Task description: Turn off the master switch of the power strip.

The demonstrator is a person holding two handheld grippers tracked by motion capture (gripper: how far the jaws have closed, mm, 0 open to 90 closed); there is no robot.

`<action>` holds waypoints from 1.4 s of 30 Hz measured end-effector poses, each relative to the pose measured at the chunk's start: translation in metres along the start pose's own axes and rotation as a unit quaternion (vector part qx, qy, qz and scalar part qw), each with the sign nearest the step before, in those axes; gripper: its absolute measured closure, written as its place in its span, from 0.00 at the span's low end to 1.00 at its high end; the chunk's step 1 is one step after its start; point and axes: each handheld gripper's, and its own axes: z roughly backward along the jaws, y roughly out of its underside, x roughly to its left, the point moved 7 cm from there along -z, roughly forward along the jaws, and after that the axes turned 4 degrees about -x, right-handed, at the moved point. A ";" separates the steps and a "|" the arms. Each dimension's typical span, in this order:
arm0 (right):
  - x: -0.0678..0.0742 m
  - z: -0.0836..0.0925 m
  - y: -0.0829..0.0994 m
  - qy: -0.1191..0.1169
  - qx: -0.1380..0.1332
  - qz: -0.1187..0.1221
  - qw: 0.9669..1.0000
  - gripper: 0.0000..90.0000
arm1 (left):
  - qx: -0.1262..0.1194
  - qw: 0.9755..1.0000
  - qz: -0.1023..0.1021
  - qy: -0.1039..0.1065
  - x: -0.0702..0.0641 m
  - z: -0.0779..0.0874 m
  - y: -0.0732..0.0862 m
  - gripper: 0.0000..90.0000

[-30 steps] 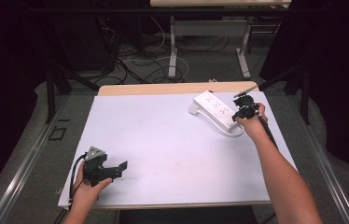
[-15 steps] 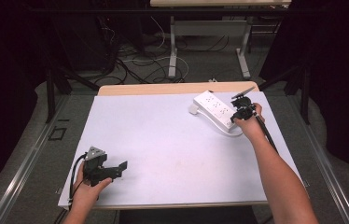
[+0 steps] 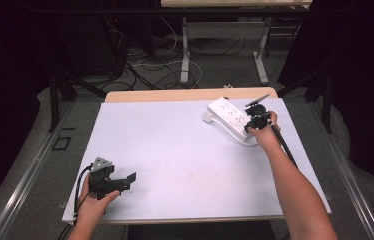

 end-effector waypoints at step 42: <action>0.002 -0.001 0.001 -0.006 -0.014 0.018 1.000 1.00 | 0.004 1.000 -0.004 -0.001 -0.001 0.001 0.001 0.08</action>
